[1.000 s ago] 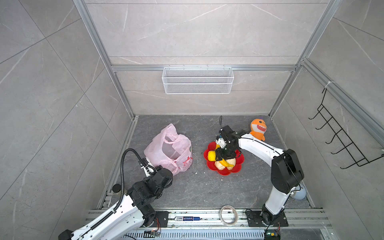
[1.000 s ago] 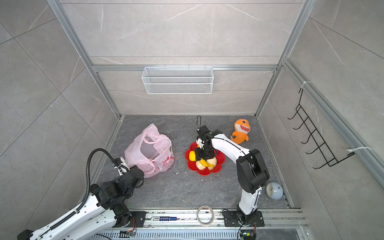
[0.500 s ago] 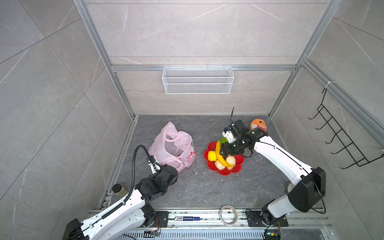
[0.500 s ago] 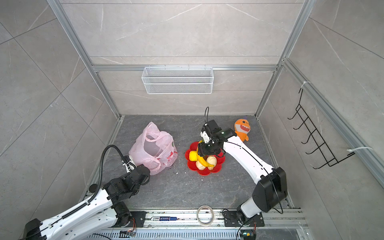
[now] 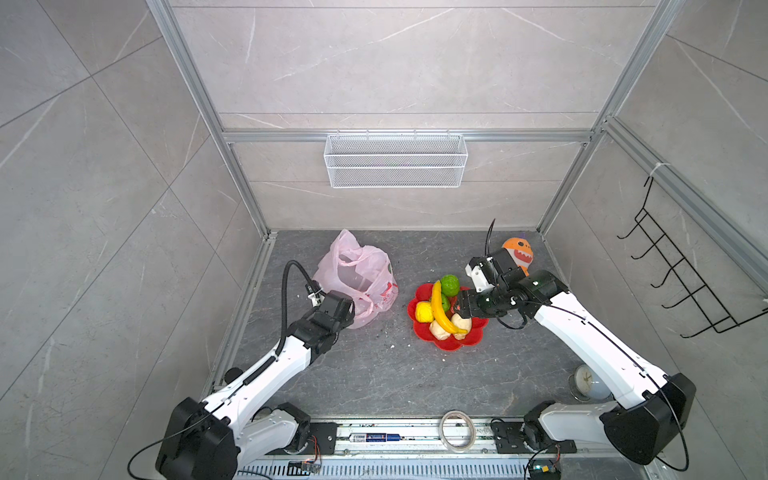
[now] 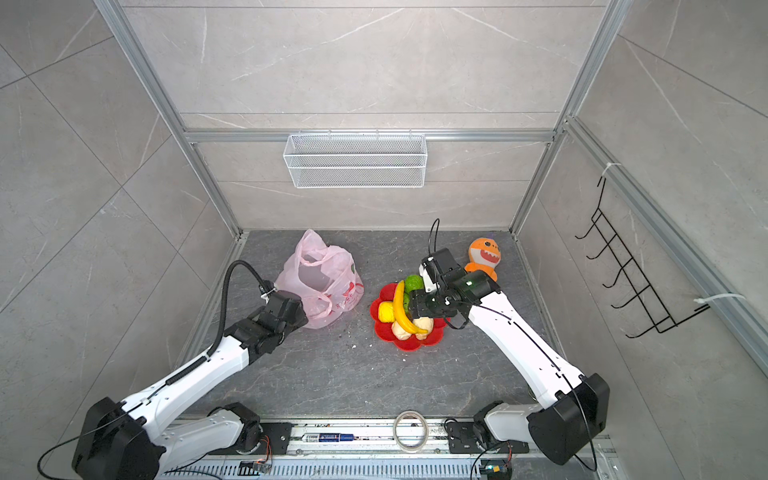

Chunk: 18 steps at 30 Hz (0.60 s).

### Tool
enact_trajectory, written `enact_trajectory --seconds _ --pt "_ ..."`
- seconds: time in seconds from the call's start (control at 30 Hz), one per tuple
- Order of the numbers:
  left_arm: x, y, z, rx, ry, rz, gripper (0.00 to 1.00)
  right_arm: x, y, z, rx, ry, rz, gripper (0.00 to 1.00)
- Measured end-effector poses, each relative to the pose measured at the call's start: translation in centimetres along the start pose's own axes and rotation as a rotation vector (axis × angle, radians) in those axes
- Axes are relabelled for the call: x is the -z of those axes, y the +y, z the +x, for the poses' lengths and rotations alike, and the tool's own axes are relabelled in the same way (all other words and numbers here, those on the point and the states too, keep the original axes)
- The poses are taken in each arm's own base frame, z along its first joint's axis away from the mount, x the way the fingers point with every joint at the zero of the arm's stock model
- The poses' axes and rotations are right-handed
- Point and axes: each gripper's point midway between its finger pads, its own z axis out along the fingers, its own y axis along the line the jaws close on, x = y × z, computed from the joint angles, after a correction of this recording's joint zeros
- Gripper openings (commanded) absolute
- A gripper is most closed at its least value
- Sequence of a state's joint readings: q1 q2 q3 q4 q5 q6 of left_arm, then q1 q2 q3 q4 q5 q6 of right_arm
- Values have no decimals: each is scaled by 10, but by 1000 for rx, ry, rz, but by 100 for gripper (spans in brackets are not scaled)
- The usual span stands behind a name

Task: Take the fake fruits out of the plastic bag
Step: 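Open the right gripper off the banana while the left gripper releases the bag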

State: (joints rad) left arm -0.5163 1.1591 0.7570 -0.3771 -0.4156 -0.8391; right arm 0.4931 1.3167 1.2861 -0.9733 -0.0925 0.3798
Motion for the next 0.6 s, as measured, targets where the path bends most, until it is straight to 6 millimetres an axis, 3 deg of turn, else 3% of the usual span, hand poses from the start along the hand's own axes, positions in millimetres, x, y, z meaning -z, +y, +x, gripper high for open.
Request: enact_trajectory --seconds 0.17,0.47,0.6 --pt "-22 -18 -12 -35 47 13 0 -6 -4 3 -48 -27 0 71" --pt "-51 -48 -56 -64 22 37 0 -8 -8 2 -101 -87 -8 71" --pt "-57 -56 -73 -58 6 49 10 -6 -8 1 -103 -105 -13 72"
